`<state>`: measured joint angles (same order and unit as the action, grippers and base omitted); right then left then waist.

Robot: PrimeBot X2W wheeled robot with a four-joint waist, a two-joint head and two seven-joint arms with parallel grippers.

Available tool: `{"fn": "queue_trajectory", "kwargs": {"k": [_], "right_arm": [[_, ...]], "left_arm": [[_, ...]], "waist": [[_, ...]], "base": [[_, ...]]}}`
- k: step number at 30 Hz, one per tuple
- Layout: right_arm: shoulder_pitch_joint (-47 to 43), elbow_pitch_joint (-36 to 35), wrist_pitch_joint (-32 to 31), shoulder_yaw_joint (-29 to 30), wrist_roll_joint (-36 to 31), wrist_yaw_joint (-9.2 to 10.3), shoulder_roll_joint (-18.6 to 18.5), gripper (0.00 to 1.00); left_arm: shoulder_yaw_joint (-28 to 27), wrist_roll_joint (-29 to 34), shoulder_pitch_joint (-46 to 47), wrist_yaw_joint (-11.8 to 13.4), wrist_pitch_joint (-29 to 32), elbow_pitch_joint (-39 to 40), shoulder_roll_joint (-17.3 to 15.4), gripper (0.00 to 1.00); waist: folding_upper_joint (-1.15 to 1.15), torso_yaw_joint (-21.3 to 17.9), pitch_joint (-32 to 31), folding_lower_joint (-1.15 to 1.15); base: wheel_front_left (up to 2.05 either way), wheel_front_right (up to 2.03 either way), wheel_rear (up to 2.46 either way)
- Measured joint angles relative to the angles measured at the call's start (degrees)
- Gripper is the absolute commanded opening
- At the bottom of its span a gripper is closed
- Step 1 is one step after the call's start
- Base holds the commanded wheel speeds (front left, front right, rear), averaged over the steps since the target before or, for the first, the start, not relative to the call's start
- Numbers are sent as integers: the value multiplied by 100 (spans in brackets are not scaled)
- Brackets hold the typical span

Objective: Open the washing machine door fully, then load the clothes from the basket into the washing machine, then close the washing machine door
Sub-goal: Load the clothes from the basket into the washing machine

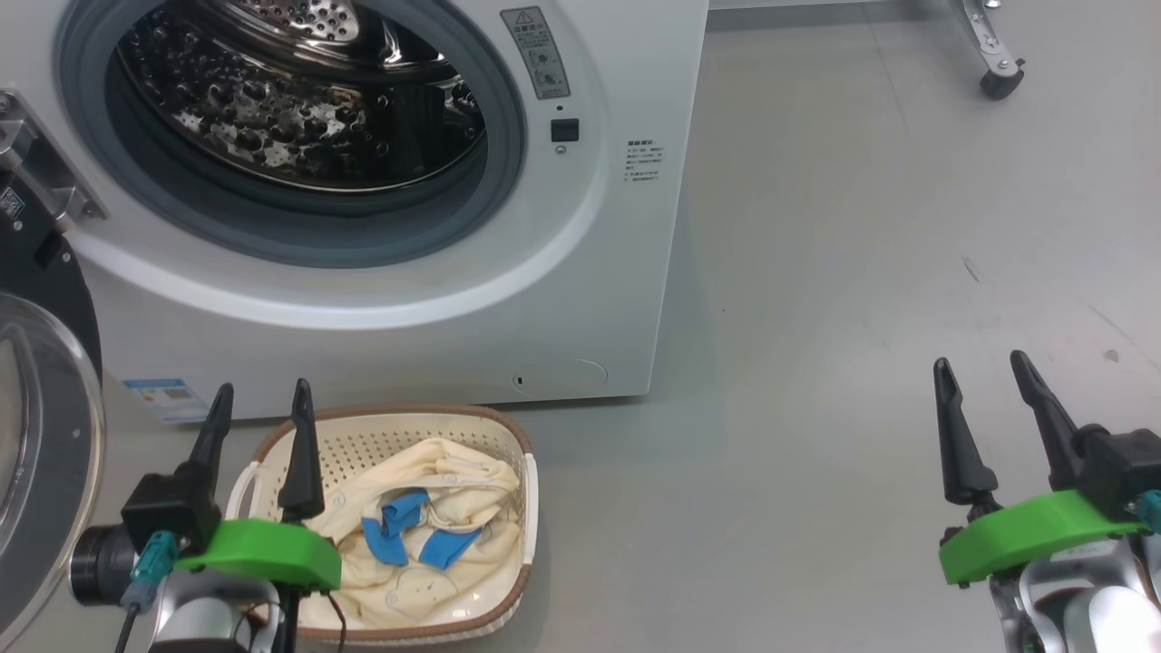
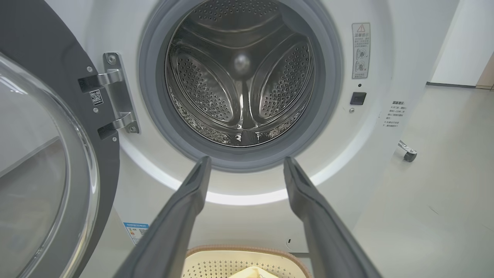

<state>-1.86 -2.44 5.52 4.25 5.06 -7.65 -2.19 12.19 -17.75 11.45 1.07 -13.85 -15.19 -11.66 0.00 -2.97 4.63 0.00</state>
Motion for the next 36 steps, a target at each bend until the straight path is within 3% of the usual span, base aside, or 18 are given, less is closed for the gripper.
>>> {"fn": "queue_trajectory", "kwargs": {"k": [20,25,31,36], "right_arm": [[211,-35,8,-20,-1,0,0,100],[421,-97,10,-67,-1,0,0,100],[735,-91,79,-115,1,0,-1,100],[860,-74,135,-214,20,0,-2,100]], "left_arm": [[207,-15,302,38,2,-300,43,100],[308,-96,710,-154,1,-890,133,100],[493,-292,1382,-571,32,-2158,345,100],[634,-361,1857,-716,86,-3051,385,100]], "waist": [[0,111,467,0],[0,78,774,1],[0,-4,1192,1],[0,-88,1466,1]], "base": [[0,0,0],[0,0,0],[0,0,0],[0,0,0]]}}
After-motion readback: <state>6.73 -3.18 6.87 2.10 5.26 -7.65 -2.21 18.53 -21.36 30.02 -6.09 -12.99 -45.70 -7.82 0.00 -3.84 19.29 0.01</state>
